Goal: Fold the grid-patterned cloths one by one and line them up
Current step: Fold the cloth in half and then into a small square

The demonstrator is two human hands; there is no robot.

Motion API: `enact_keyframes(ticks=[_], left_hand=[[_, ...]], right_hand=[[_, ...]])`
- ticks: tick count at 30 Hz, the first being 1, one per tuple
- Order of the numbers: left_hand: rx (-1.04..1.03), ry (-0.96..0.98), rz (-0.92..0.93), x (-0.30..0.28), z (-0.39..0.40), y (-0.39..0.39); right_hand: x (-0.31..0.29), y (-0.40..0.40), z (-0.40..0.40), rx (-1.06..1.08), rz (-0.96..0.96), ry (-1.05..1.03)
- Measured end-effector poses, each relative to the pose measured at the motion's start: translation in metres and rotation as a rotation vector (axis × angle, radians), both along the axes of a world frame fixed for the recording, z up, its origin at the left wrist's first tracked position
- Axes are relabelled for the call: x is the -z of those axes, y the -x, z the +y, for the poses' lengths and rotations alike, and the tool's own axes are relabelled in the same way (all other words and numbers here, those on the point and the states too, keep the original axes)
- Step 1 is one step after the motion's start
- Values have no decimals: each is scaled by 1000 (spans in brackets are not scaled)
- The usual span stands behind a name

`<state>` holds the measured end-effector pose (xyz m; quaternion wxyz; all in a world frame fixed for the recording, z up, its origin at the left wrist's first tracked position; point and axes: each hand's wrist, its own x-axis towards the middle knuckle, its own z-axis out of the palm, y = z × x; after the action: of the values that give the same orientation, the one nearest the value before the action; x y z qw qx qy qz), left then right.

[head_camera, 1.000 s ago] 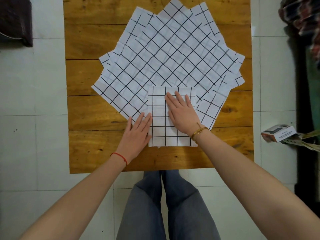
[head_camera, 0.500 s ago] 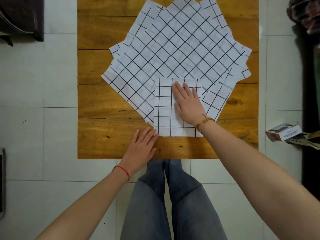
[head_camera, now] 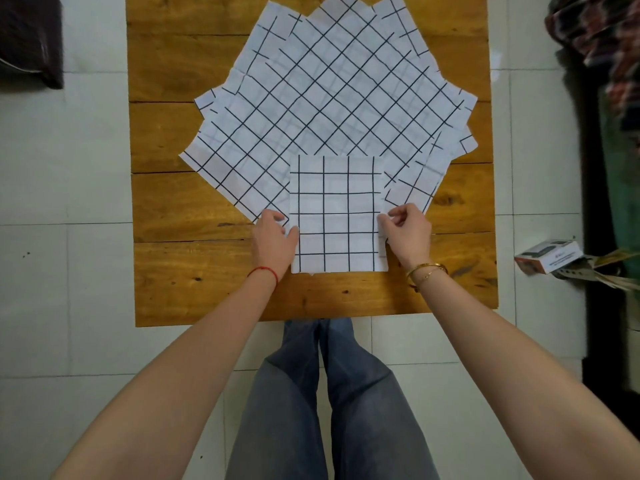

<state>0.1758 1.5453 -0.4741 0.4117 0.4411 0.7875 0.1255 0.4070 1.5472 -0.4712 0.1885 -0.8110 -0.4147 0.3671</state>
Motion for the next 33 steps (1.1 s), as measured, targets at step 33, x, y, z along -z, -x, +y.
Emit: enact_keyframes(ticks=[33], left_hand=[[-149,2,-430,-65,22,34]], right_hand=[[-47,15,16,-141,356,-93]])
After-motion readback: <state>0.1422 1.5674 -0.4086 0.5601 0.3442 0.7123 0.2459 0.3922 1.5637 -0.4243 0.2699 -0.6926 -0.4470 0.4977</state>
